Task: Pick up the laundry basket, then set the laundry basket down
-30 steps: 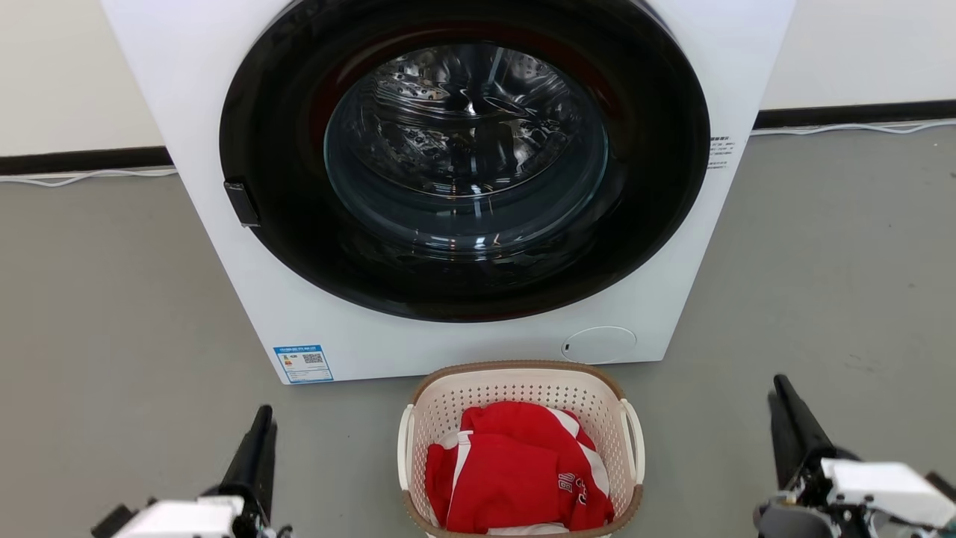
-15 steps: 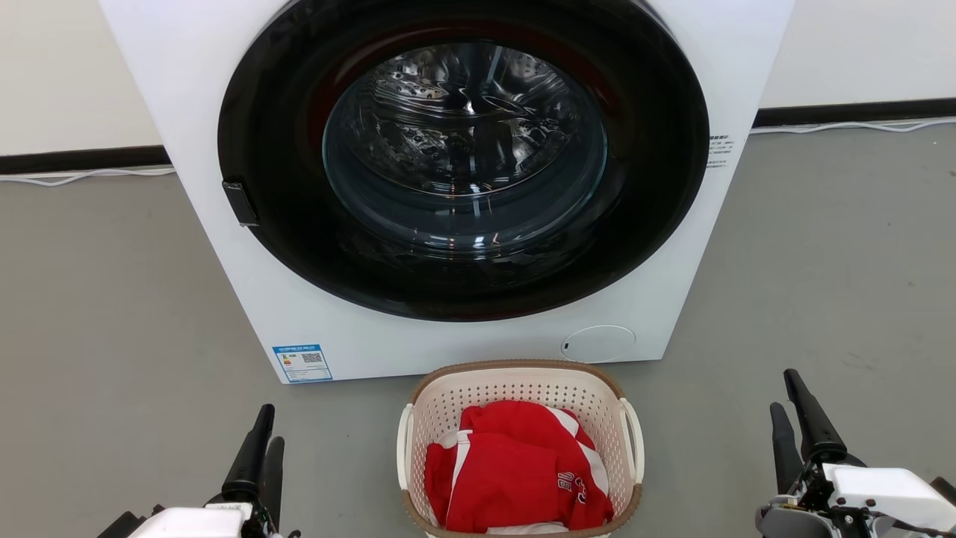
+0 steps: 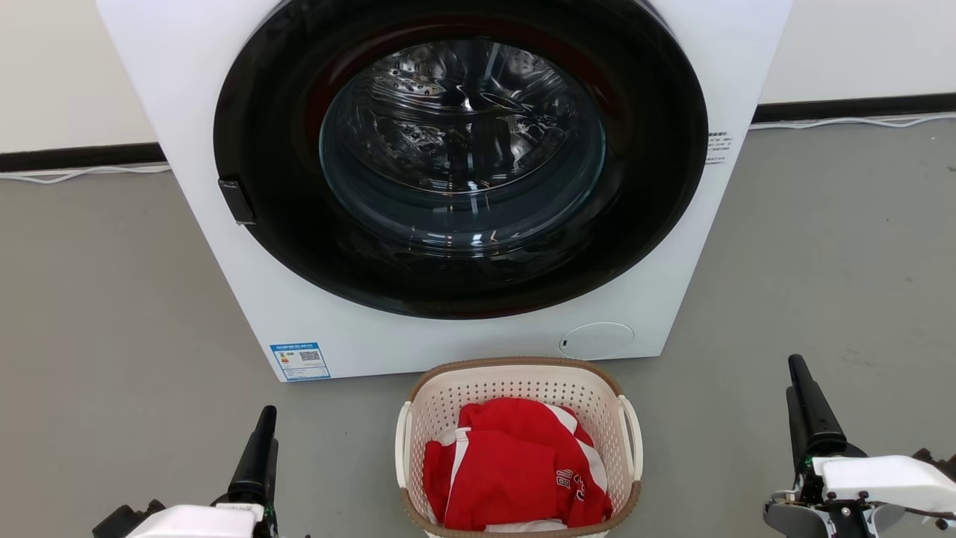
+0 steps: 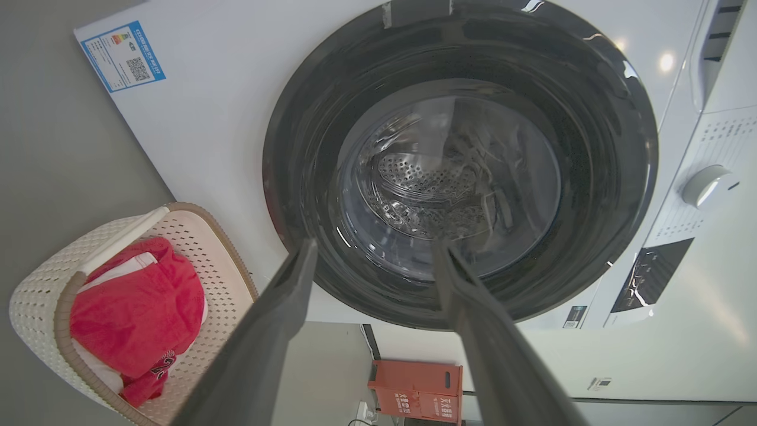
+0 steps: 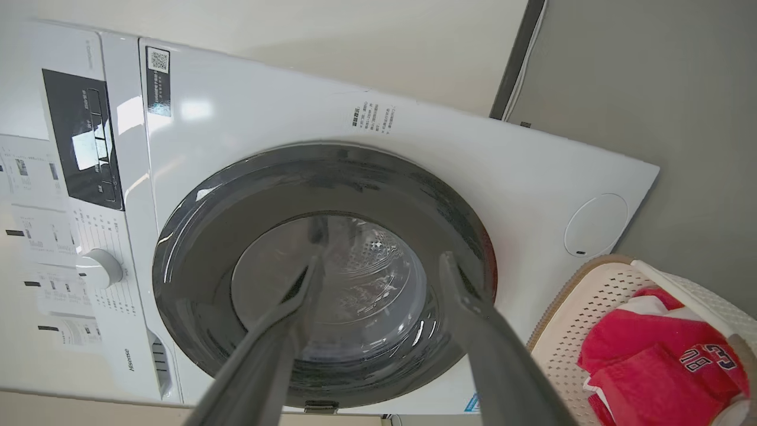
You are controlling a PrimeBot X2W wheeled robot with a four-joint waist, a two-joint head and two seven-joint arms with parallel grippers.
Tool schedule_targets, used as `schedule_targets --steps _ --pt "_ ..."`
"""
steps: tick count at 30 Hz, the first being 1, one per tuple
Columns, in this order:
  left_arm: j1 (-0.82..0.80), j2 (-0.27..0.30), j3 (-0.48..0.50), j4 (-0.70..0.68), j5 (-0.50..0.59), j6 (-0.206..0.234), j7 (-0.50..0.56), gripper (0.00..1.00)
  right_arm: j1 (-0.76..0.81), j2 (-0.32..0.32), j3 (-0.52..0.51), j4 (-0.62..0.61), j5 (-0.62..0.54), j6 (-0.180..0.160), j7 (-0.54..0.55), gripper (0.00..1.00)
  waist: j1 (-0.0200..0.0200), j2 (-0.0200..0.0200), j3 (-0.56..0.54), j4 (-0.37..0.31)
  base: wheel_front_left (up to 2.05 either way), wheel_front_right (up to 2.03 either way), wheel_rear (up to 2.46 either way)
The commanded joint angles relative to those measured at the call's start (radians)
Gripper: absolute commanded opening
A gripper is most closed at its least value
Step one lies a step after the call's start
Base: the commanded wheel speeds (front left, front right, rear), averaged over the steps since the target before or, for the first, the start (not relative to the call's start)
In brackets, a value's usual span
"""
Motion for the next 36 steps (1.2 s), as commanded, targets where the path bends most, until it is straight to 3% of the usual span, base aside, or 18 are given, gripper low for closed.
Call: schedule_targets --steps 1,36 --pt "-0.044 0.007 0.006 -0.023 0.033 -0.003 -0.01 1.0 -0.017 -0.015 0.003 -0.04 -0.042 0.002 -0.014 1.0 -0.0002 0.0 0.001 -0.001 0.0 0.0 0.0" --pt "-0.097 0.012 -0.061 0.047 0.514 0.035 -0.113 1.0 -0.032 -0.099 0.094 -0.069 -0.592 0.004 -0.116 1.0 -0.0002 0.0 0.034 -0.007 0.0 0.0 0.0"
